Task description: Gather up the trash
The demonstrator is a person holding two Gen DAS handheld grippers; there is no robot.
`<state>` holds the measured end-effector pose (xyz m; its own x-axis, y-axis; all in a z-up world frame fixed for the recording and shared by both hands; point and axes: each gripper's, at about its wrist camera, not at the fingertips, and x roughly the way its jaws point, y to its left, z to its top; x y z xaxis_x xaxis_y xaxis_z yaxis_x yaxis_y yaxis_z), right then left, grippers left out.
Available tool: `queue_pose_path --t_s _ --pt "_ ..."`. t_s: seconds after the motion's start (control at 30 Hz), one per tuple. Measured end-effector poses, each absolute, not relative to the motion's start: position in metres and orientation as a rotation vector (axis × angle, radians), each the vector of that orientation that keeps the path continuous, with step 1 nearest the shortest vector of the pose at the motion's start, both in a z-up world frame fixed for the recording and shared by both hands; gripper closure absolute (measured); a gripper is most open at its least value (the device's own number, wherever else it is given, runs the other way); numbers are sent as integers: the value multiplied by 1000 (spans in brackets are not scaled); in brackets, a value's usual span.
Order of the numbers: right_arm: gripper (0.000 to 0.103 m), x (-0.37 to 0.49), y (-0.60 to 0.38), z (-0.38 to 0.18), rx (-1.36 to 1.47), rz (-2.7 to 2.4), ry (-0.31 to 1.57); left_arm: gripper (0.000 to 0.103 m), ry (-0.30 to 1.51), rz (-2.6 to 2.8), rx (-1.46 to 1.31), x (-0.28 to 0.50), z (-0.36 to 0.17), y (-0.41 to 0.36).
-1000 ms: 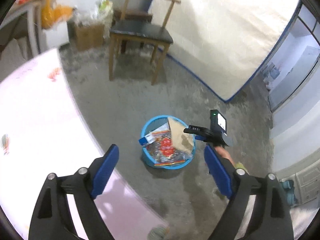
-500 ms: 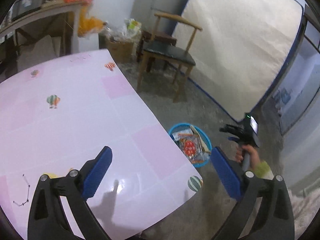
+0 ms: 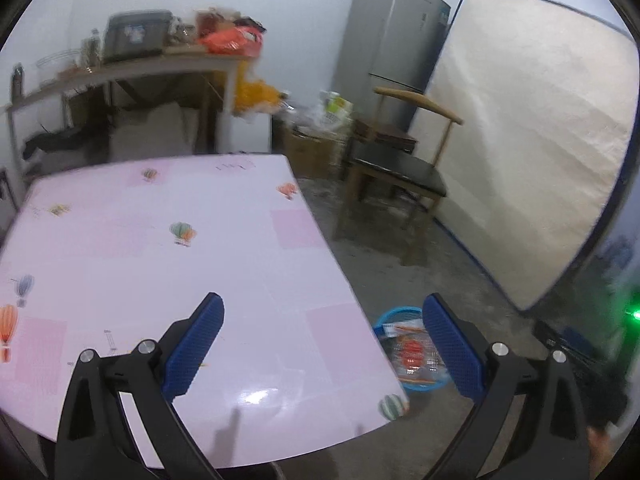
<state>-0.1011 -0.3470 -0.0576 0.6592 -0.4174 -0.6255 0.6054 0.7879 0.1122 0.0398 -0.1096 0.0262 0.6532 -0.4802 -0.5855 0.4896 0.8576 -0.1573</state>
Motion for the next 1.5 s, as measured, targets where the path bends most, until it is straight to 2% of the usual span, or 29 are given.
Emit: queue_pose_path --t_s 0.23,0.4,0.77,1.5 --pt "8 -107 -284 -55 227 -585 643 6 589 -415 170 16 30 -107" --pt "8 -99 -259 -63 179 -597 738 6 705 -349 145 14 14 -95" --pt "8 -108 -255 -76 263 -751 780 6 850 -338 128 14 -12 -81" --pt "8 -119 -245 -74 285 -775 781 6 876 -373 166 9 -18 -93"
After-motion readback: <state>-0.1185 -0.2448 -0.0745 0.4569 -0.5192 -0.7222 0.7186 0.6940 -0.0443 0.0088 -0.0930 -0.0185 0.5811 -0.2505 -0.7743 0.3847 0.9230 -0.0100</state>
